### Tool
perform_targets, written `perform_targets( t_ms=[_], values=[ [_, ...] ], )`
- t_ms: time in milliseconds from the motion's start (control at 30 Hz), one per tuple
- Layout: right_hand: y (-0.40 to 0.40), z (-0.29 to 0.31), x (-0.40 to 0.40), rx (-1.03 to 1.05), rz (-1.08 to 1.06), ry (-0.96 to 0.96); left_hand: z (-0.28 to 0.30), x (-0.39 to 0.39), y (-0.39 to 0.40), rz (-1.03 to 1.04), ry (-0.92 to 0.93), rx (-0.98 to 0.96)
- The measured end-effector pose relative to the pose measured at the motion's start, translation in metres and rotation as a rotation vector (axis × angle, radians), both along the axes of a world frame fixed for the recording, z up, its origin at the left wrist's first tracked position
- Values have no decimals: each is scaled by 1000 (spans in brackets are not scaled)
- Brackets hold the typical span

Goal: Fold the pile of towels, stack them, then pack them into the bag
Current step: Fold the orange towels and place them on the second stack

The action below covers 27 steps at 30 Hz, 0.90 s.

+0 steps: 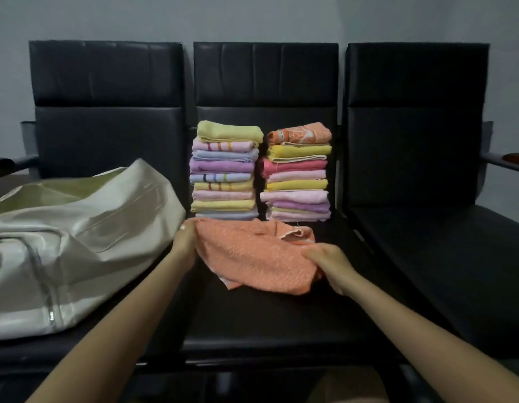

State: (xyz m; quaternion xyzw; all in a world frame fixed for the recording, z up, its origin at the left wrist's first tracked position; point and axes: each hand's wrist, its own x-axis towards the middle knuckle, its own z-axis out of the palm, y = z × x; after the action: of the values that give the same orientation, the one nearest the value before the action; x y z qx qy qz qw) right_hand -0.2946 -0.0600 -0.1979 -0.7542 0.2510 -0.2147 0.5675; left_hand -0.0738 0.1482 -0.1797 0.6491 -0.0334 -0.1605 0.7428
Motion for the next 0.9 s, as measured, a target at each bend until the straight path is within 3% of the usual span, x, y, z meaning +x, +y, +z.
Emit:
perform_targets(
  t_ms=[67,133,333,400,500,667,800,900],
  values=[
    [6,-9,-13,-157,232,142,-10,-16,-7,-36,75,-75],
    [9,-11,-17,-335,354,265,-23,-24,-12,-108,111,-26],
    [18,7,10,-394,26,176,-19,-56,-10,-183,-93,408],
    [25,10,23,-365,52,290,-21,-67,-9,-238,-223,551],
    [41,19,36,-338,224,471,-30,-74,-1,-311,-338,555],
    [53,50,23,-125,142,318,-26,-66,18,-248,-160,166],
    [43,69,4,510,203,-109,4,-54,15,-247,-181,-59],
    [34,74,-7,821,278,-201,27,-61,3,-272,-240,-50]
  ],
)
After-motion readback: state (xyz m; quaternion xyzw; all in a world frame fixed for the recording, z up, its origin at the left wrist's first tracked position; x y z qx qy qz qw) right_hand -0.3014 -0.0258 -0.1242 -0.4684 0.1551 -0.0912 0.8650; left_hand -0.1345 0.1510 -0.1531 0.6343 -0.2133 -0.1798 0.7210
